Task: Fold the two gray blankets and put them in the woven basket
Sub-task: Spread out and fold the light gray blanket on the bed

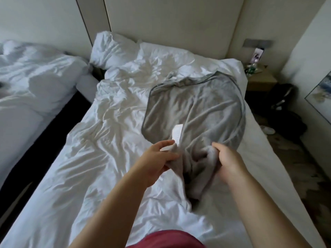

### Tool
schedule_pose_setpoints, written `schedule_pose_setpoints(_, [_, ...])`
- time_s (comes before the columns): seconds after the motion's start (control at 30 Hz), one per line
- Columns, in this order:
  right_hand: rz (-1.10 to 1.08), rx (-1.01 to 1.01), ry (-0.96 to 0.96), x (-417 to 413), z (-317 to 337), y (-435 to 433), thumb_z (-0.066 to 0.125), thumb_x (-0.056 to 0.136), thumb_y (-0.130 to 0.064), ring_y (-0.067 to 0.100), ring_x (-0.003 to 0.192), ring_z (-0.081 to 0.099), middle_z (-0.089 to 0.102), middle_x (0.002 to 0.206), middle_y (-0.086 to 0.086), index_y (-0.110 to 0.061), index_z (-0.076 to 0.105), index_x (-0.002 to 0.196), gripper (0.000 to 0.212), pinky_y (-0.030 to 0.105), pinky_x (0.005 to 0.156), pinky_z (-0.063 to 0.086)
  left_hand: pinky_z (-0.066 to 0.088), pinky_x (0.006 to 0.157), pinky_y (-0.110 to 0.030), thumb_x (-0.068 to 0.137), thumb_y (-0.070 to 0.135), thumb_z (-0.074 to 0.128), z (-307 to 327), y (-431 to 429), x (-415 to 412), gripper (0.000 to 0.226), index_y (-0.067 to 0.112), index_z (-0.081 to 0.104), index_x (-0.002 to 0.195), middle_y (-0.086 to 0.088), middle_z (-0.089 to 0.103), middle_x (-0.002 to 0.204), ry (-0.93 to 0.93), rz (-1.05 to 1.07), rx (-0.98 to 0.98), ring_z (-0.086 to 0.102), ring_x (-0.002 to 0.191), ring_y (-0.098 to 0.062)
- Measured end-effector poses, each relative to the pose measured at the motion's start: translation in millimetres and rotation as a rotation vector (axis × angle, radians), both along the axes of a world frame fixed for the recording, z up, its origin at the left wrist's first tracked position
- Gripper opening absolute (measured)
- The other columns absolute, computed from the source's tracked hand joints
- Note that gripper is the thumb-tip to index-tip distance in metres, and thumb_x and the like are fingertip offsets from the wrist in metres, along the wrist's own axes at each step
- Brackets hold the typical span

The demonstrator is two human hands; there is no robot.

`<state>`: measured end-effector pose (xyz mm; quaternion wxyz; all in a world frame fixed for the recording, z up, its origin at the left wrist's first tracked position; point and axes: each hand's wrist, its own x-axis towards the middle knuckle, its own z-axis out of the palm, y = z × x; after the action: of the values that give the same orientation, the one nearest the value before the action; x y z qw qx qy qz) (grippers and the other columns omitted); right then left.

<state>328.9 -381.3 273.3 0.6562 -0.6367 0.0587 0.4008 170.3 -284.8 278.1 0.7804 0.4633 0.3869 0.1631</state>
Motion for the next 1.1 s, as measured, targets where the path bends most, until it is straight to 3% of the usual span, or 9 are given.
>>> schedule_pose_setpoints(0.13, [-0.181, 0.201, -0.381, -2, 34, 1, 0.043, 0.1, -0.013, 0.016, 0.097, 0.058, 0.062, 0.101, 0.003, -0.017, 0.06, 0.107, 0.018, 0.024, 0.085, 0.046, 0.056, 0.059, -0.027, 0.087, -0.001, 0.062, 4, 0, 5, 0.029, 0.017, 0.062, 0.111, 0.001, 0.071, 0.075, 0.026, 0.023, 0.041, 0.068, 0.065, -0.009])
schedule_pose_setpoints(0.23, [0.125, 0.317, -0.499, -21, 46, 3, 0.05, 0.097, -0.013, 0.018, 0.1, 0.061, 0.066, 0.101, 0.004, -0.024, 0.064, 0.097, 0.018, 0.031, 0.09, 0.046, 0.06, 0.062, -0.034, 0.09, -0.001, 0.059, 12, 4, 10, 0.025, 0.012, 0.06, 0.111, -0.005, 0.073, 0.073, -0.057, 0.064, -0.008, 0.07, 0.065, -0.016])
schedule_pose_setpoints(0.33, [0.527, 0.147, -0.695, -35, 42, 6, 0.063, 0.089, -0.027, 0.004, 0.086, 0.066, 0.072, 0.088, -0.01, -0.037, 0.066, 0.093, 0.011, 0.02, 0.077, 0.048, 0.058, 0.059, -0.033, 0.091, -0.002, 0.056, 19, 9, 12, 0.022, 0.012, 0.06, 0.107, -0.009, 0.072, 0.073, -0.125, 0.039, -0.01, 0.069, 0.064, -0.018])
schedule_pose_setpoints(0.4, [0.632, 0.059, -0.83, -38, 38, 9, 0.064, 0.084, -0.034, -0.004, 0.084, 0.067, 0.072, 0.088, -0.02, -0.046, 0.067, 0.089, 0.013, 0.015, 0.071, 0.049, 0.059, 0.06, -0.033, 0.09, -0.002, 0.055, 23, 12, 12, 0.021, 0.012, 0.062, 0.104, -0.008, 0.07, 0.073, -0.12, -0.004, 0.031, 0.068, 0.063, -0.017])
schedule_pose_setpoints(0.5, [0.651, 0.111, -0.847, -36, 37, 14, 0.059, 0.09, -0.027, -0.01, 0.099, 0.063, 0.07, 0.1, -0.029, -0.054, 0.068, 0.095, 0.029, 0.016, 0.088, 0.05, 0.059, 0.074, -0.043, 0.09, -0.003, 0.054, 25, 17, 9, 0.02, 0.009, 0.064, 0.103, -0.011, 0.069, 0.076, -0.118, -0.026, 0.045, 0.068, 0.067, -0.02])
schedule_pose_setpoints(0.6, [0.704, 0.197, -0.864, -35, 34, 19, 0.054, 0.093, -0.017, -0.006, 0.111, 0.06, 0.069, 0.11, -0.025, -0.045, 0.071, 0.105, 0.035, 0.024, 0.099, 0.046, 0.059, 0.073, -0.04, 0.09, -0.004, 0.051, 27, 22, 7, 0.022, 0.008, 0.062, 0.104, -0.008, 0.069, 0.071, -0.125, -0.001, 0.019, 0.066, 0.063, -0.016])
schedule_pose_setpoints(0.8, [0.765, 0.205, -0.87, -34, 24, 25, 0.057, 0.09, -0.014, -0.006, 0.106, 0.062, 0.07, 0.104, -0.026, -0.055, 0.068, 0.099, 0.044, 0.014, 0.094, 0.047, 0.058, 0.055, -0.032, 0.09, -0.005, 0.048, 27, 36, 3, 0.025, 0.008, 0.056, 0.11, -0.006, 0.067, 0.059, -0.107, 0.076, -0.058, 0.064, 0.051, -0.013])
schedule_pose_setpoints(0.93, [0.806, 0.087, -0.904, -34, 15, 26, 0.058, 0.09, -0.009, -0.007, 0.104, 0.063, 0.072, 0.102, -0.022, -0.047, 0.069, 0.101, 0.041, 0.026, 0.099, 0.049, 0.056, 0.055, -0.029, 0.09, 0.016, 0.062, 22, 38, 3, 0.021, 0.009, 0.06, 0.11, -0.007, 0.069, 0.068, -0.074, 0.079, -0.045, 0.068, 0.06, -0.016])
schedule_pose_setpoints(1.1, [0.86, 0.13, -0.967, -35, 15, 23, 0.059, 0.081, -0.033, -0.007, 0.1, 0.063, 0.069, 0.103, -0.025, -0.045, 0.062, 0.117, 0.038, 0.013, 0.085, 0.049, 0.054, 0.05, -0.024, 0.083, -0.002, 0.067, 17, 43, 9, 0.026, 0.01, 0.058, 0.104, -0.007, 0.069, 0.068, -0.06, 0.195, -0.103, 0.065, 0.053, -0.013])
